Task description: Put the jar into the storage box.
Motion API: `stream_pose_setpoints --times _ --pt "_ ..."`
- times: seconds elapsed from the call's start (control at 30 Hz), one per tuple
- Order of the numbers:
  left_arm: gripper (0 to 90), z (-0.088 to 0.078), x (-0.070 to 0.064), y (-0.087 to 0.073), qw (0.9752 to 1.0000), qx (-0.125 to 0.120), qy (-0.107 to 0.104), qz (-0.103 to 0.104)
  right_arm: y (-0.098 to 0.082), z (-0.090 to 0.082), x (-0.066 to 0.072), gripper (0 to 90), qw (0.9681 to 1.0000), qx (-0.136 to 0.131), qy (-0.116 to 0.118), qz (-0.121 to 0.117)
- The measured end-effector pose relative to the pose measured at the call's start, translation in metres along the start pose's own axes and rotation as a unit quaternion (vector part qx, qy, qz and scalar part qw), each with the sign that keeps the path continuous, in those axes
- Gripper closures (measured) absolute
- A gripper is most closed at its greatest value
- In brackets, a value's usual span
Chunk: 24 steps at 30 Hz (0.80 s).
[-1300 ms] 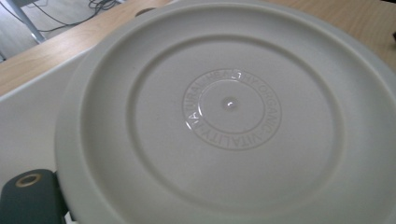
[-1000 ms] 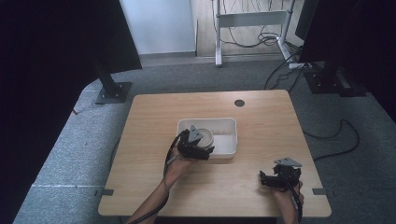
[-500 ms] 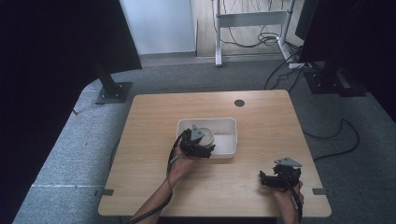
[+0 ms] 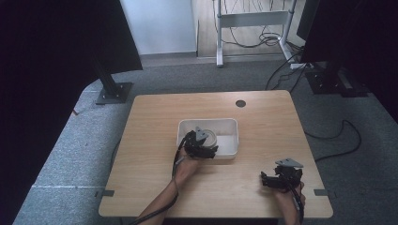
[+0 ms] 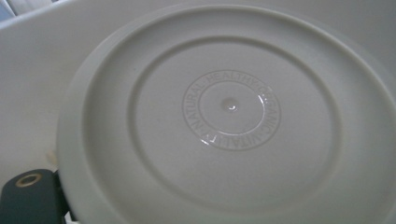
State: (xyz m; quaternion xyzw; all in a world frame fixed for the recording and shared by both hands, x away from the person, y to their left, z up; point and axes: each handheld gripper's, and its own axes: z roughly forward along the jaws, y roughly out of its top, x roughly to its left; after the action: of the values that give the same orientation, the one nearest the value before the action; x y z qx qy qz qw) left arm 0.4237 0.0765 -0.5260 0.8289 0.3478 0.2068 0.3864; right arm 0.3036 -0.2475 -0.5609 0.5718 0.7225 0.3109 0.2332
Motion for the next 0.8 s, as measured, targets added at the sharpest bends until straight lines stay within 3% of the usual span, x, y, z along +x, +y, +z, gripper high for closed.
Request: stream_pose_setpoints --times 0.2,0.33,0.63,0.8 --pt "10.3 0.0038 -0.0007 -0.0001 0.9999 0.010 0.002 -0.004 0.0000 0.0000 0.0000 1.0 1.0000 0.000 0.000 0.000" --pt "10.2 0.0048 0.0034 0.0013 0.9992 0.020 -0.006 -0.034 0.0000 0.0000 0.0001 1.0 1.0000 0.000 0.000 -0.001" --pt "9.3 0.0055 0.0049 0.0033 0.9988 0.031 -0.013 -0.036 0.0000 0.0000 0.0002 1.0 1.0000 0.000 0.001 -0.001" --pt "4.5 0.0045 0.0057 0.0055 0.9983 0.028 -0.023 -0.045 0.0000 0.0000 0.0002 0.9 1.0000 0.000 0.001 -0.001"
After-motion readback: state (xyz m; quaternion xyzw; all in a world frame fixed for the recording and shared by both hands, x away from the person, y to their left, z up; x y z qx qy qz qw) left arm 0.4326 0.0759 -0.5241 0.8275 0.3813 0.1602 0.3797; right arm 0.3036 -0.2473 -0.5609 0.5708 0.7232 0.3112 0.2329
